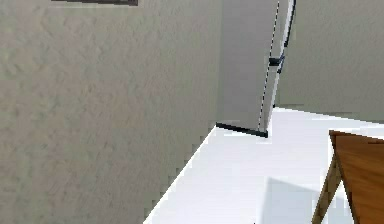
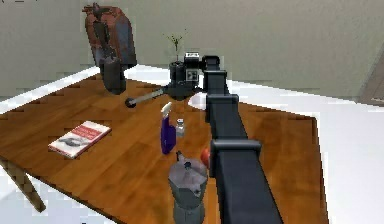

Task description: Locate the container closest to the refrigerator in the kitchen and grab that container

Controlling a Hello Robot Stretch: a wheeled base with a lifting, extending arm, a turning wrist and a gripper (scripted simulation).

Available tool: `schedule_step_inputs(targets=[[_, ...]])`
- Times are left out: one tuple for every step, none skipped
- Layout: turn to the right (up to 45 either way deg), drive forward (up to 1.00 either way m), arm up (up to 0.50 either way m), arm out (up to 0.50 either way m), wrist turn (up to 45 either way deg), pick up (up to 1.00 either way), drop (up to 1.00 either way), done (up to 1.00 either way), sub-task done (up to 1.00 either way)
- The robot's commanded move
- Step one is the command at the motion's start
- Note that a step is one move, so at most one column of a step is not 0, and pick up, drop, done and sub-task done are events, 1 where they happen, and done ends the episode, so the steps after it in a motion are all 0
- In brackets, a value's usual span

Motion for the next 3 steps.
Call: schedule_step_inputs(targets=[[0.0,0.00,0.00,0.00,18.0,0.00,0.00,0.00,0.00],[0.0,0.00,-0.30,0.00,0.0,0.00,0.00,0.00,0.00],[0.0,0.00,0.00,0.00,0.0,1.00,0.00,0.00,0.00]])
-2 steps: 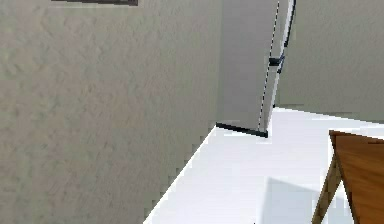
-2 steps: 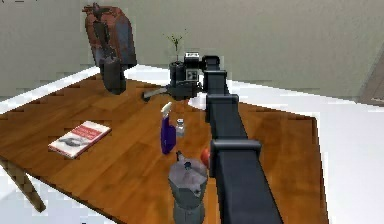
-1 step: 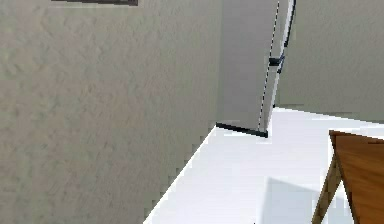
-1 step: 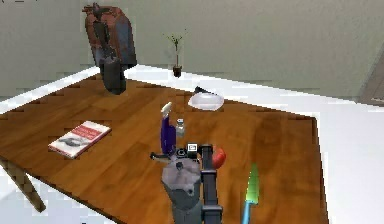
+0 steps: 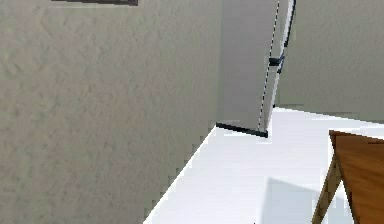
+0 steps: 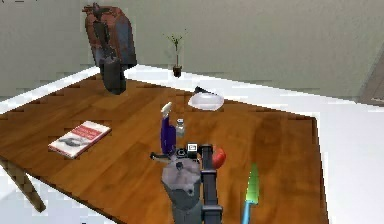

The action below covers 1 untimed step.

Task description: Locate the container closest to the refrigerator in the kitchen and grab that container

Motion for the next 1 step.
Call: schedule_step_inputs(targets=[[0.0,0.00,0.10,0.00,0.0,0.00,0.00,0.00,0.00]])
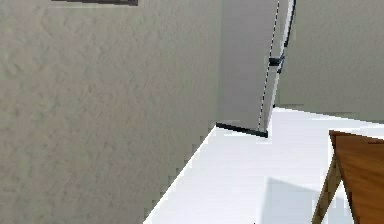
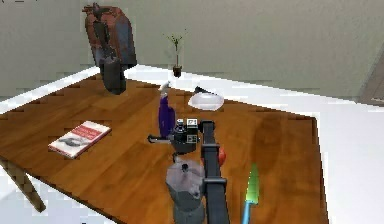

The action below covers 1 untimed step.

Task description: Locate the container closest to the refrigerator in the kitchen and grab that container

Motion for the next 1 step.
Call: schedule_step_inputs(targets=[[0.0,0.00,0.00,0.00,0.0,0.00,0.00,1.00,0.00]])
